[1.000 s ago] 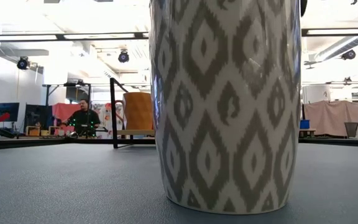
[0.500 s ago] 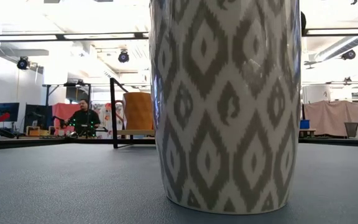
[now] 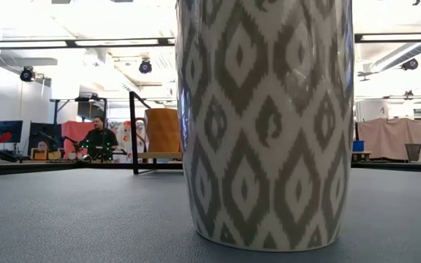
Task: Place coffee mugs
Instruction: Put the white cup on the shelf
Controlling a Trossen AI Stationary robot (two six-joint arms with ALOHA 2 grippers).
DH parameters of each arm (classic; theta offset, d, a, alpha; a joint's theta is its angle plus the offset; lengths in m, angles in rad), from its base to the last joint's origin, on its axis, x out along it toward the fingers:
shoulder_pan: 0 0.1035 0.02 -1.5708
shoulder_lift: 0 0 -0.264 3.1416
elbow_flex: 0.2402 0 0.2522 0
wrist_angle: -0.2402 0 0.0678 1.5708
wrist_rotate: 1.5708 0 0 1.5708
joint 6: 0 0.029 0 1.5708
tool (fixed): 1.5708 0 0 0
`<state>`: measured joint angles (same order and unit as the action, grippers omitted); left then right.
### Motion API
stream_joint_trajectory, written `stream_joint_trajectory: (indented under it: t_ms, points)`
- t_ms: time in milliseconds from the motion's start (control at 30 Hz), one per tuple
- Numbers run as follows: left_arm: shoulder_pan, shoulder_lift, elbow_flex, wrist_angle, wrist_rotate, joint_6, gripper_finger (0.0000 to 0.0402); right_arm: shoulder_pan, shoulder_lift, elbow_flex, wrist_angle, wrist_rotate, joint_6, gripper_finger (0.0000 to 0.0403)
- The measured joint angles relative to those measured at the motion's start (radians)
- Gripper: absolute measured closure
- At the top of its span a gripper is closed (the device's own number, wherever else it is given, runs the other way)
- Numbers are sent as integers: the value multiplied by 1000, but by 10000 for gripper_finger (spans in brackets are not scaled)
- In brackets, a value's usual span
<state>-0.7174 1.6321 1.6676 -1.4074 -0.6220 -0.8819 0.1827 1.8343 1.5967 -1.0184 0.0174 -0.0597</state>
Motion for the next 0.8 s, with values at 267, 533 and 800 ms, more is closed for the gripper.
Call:
stream_joint_trajectory:
  t_ms: [267,533,800]
  points:
    - [0,0,0,0,0,0,288,-113,-13,0,-66,9,428,387]
    - [0,0,0,-4,2,1,288,-202,-13,0,-71,9,524,385]
    - [-1,-1,0,-10,5,1,288,-203,-13,0,-70,9,427,348]
